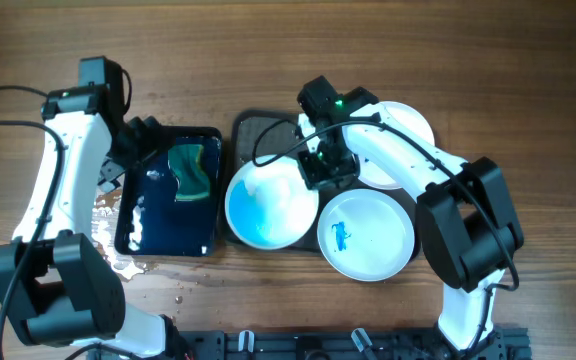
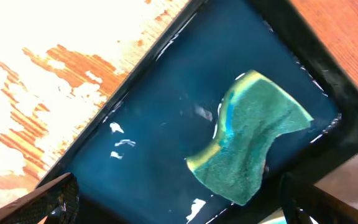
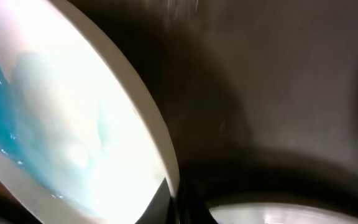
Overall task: Clean dirty plates on tray and stack at the side
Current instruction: 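Return the sponge to the basin and release it with left gripper, then lift the cleaned plate with the right gripper and carry it right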
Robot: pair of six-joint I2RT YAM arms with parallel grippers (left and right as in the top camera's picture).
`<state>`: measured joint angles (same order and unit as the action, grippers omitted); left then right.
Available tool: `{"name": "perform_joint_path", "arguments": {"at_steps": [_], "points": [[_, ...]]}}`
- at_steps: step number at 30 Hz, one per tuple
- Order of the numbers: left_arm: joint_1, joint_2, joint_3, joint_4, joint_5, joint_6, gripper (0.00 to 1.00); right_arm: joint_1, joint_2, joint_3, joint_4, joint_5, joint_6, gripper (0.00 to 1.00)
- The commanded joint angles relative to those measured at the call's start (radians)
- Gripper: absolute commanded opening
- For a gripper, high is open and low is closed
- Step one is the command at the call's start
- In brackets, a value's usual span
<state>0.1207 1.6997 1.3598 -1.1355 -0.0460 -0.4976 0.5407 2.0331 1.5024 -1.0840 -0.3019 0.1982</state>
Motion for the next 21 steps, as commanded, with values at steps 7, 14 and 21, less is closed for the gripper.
{"name": "perform_joint_path", "arguments": {"at_steps": [7, 14, 21], "points": [[0.010, -0.017, 0.015, -0.002, -0.006, 0.023, 1.00, -0.002, -0.025, 0.032, -0.133, -0.085, -0.042, 0.05], [0.106, -0.017, 0.015, 0.001, -0.013, 0.022, 1.00, -0.001, -0.041, 0.244, -0.249, 0.026, -0.030, 0.05], [0.196, -0.017, 0.015, 0.006, 0.026, 0.019, 1.00, 0.008, -0.041, 0.338, -0.212, 0.053, -0.003, 0.05]]}}
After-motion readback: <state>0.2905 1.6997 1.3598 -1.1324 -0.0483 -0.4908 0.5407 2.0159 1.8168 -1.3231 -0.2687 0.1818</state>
